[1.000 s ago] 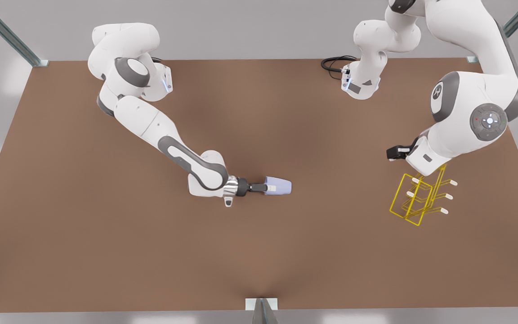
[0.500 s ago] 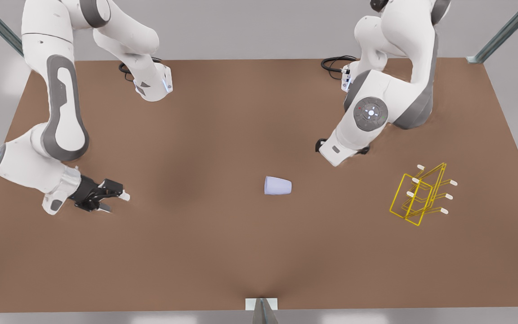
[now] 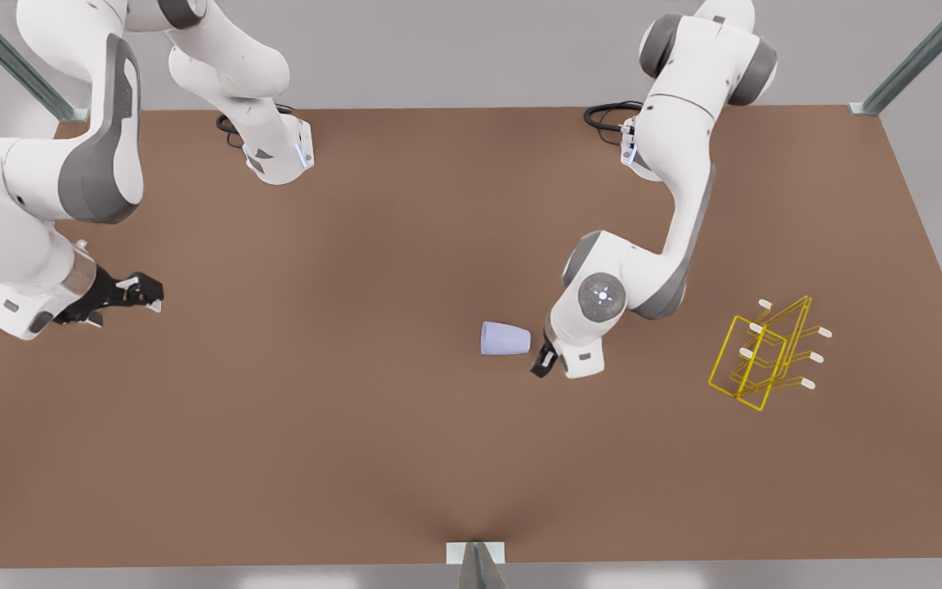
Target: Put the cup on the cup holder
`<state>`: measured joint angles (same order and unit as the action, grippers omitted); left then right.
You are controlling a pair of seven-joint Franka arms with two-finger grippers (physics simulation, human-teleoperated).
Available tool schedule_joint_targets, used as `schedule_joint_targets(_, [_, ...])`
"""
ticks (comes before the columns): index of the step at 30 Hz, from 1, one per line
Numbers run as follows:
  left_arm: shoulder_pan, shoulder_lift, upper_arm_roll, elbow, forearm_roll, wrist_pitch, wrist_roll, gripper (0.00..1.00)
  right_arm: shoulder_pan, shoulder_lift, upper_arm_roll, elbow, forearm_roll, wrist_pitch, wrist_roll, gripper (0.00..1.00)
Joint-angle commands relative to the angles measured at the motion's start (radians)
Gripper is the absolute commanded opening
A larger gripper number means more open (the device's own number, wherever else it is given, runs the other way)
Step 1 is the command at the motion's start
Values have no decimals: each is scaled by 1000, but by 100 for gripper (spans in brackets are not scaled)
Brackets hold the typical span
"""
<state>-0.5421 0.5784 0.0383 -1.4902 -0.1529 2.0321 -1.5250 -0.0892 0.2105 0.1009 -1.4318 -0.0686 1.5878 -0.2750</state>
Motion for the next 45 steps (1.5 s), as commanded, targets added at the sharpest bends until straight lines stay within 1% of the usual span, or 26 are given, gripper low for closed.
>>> schedule_joint_targets(1, [-5,-38,0,-100,3,203,-946,100,9,3,2,19,-7,-66,212,100])
schedule_joint_targets(2, [-9,-69,0,-173,3,260,-942,100,11,13,0,40,-10,-52,211,100])
schedule_joint_targets(3, [-22,-98,-2,-220,6,270,-942,100,9,23,0,50,-7,-54,212,100])
schedule_joint_targets(5, [-32,-112,-2,-271,6,312,-942,100,-29,15,-17,83,15,-68,214,100])
schedule_joint_targets(8, [-68,-92,-3,-269,-5,347,-963,100,-46,20,-17,108,67,-61,214,100])
schedule_joint_targets(14, [-111,-37,-5,-269,-5,392,-965,100,-63,20,-17,109,69,-57,214,100])
schedule_joint_targets(23, [-124,24,-5,-263,3,436,-949,100,-61,7,-15,134,59,-69,212,100])
schedule_joint_targets(24, [-131,38,-5,-263,3,453,-948,100,-60,6,-13,136,56,-129,212,100])
schedule_joint_targets(25, [-133,44,-5,-263,4,459,-948,100,-58,4,-12,136,49,-132,212,100])
schedule_joint_targets(31, [-151,69,-5,-263,9,471,-902,100,-63,12,-15,166,50,-123,212,100])
schedule_joint_targets(45, [-180,110,-11,-245,12,502,-865,100,-58,16,-13,172,66,-114,212,100])
